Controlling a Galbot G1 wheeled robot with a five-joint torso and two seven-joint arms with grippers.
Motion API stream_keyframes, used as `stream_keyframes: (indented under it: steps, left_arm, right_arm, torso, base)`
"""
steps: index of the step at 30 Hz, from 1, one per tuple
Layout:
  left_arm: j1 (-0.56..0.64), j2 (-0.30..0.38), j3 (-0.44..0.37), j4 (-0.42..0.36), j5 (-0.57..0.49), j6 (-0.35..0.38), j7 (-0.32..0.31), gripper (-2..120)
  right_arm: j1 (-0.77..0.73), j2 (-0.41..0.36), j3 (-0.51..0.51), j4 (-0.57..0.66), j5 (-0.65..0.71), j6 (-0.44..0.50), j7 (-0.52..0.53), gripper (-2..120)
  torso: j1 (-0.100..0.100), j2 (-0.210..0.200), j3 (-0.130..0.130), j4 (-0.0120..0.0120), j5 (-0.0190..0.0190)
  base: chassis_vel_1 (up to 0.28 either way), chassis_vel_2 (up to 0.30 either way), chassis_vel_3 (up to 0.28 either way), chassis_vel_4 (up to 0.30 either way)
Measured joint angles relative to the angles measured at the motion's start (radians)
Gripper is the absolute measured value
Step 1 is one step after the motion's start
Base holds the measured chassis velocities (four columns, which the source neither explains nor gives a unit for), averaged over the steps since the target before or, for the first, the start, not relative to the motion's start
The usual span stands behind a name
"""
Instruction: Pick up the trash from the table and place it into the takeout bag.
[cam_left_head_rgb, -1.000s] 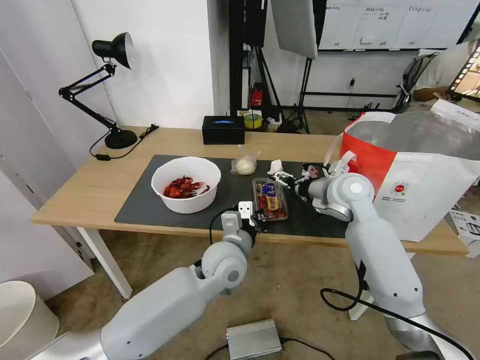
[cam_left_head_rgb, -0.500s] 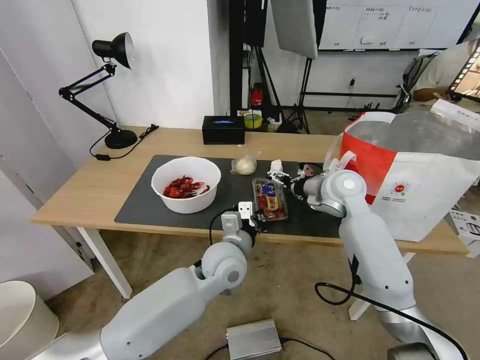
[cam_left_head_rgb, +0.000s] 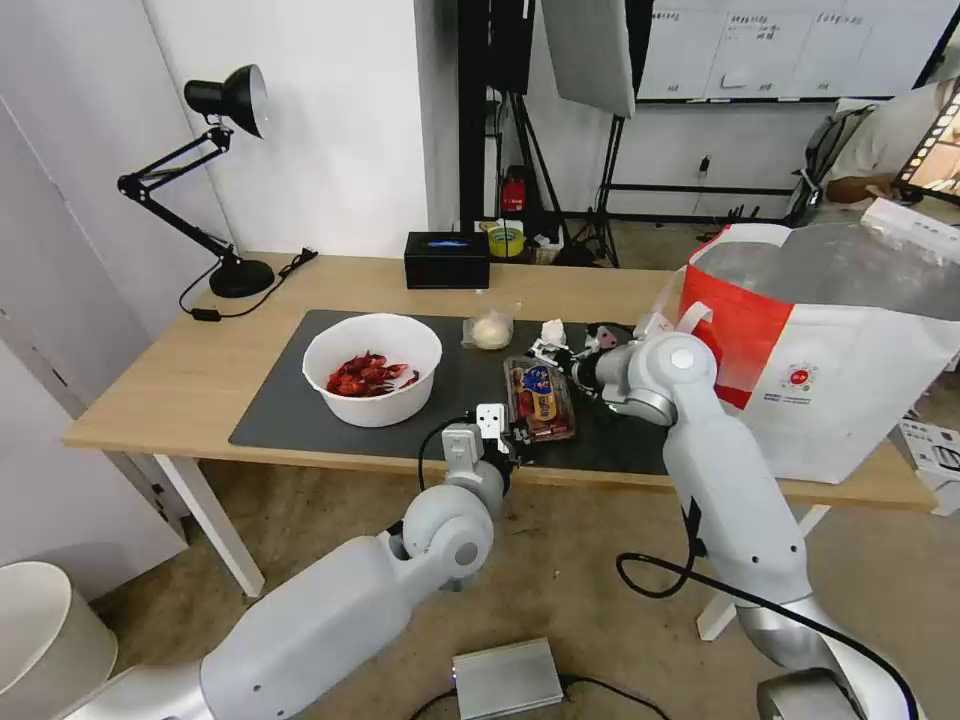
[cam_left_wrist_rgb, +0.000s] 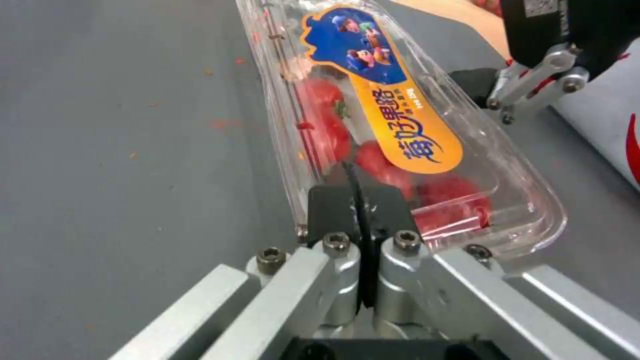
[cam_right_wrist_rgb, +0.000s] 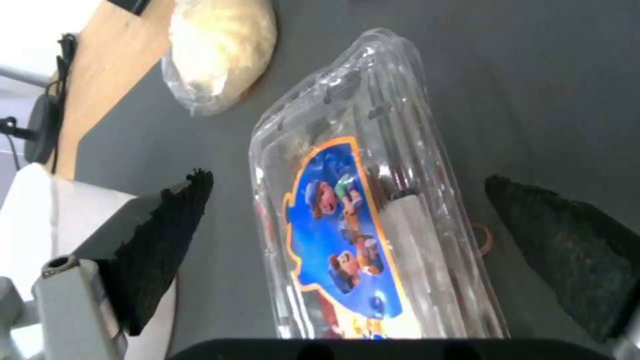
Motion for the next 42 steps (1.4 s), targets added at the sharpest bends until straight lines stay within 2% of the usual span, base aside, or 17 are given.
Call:
stream_keyframes:
  steps: [30, 33, 36, 37, 41, 42]
  left_arm:
    - [0.002, -0.001, 0.001, 0.0, 0.006, -0.001, -0.001, 0]
    - [0.002, -0.001, 0.001, 0.0, 0.006, -0.001, -0.002, 0]
    - [0.001, 0.0, 0.001, -0.001, 0.006, -0.001, -0.004, 0]
    - [0.001, 0.0, 0.001, -0.001, 0.006, -0.001, -0.004, 0]
    - [0.001, -0.001, 0.001, -0.002, 0.007, -0.001, -0.006, 0]
    - [0.001, -0.001, 0.001, -0.002, 0.007, -0.001, -0.006, 0]
  right_arm:
    - [0.002, 0.034, 0.001, -0.037, -0.005, 0.001, 0.003, 100]
    - [0.002, 0.034, 0.002, -0.038, -0.003, 0.001, 0.006, 95]
    - [0.0, 0.035, 0.005, -0.04, -0.002, 0.001, 0.012, 82]
    - [0.0, 0.035, 0.005, -0.04, -0.002, 0.001, 0.012, 82]
    - [-0.003, 0.035, 0.006, -0.04, -0.001, 0.001, 0.016, 63]
    - [-0.003, 0.035, 0.006, -0.04, -0.001, 0.001, 0.016, 63]
  torso:
    - [0.0, 0.0, 0.0, -0.0001, 0.0]
    - [0.0, 0.0, 0.0, -0.0004, -0.0002]
    - [0.0, 0.0, 0.0, -0.0005, -0.0001]
    - [0.0, 0.0, 0.0, -0.0005, -0.0001]
    - [0.0, 0.0, 0.0, -0.0004, 0.0001]
    - [0.0, 0.0, 0.0, -0.0004, 0.0001]
  base:
    - [0.0, 0.0, 0.0, 0.0]
    - [0.0, 0.0, 0.0, 0.0]
    - [0.0, 0.0, 0.0, 0.0]
    - [0.0, 0.0, 0.0, 0.0]
    - [0.0, 0.0, 0.0, 0.0]
    - [0.0, 0.0, 0.0, 0.0]
